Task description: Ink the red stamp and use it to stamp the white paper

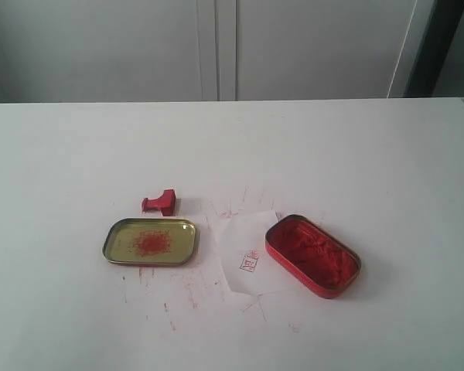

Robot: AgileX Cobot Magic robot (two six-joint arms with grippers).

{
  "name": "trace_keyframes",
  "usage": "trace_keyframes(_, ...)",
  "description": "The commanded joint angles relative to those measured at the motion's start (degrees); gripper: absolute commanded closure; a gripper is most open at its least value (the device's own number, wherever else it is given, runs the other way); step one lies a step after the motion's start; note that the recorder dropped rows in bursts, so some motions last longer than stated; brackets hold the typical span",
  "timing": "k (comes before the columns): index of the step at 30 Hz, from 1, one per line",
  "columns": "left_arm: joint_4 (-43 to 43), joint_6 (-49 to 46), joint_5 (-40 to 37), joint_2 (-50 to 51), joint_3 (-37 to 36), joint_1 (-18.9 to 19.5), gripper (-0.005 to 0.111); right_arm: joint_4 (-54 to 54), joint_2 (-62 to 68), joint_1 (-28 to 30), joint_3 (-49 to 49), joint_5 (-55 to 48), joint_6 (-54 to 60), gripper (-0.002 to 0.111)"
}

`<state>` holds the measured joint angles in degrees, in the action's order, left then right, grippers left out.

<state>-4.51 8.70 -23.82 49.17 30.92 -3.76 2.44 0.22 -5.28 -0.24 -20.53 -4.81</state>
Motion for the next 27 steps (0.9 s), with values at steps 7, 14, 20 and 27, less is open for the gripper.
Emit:
trace_keyframes(7,1.0,0.6,0.3,-8.9,-2.9,0.8,0.107,0.4,-0.2,0.1,0.2,0.7,0.1,0.108)
trace_keyframes(14,-0.4,0.1,2.0,-17.1,-8.2,1.5,0.107,0.4,-0.2,0.1,0.2,0.7,0.1,0.108)
trace_keyframes(20,-0.9,0.1,3.0,-19.8,-11.5,3.3,0.107,0.4,-0.2,0.1,0.2,0.7,0.1,0.108)
trace_keyframes(27,-0.9,0.4,3.4,-22.1,-13.9,4.0,0.107,0.4,-0.2,0.1,0.2,0.7,0.1,0.108)
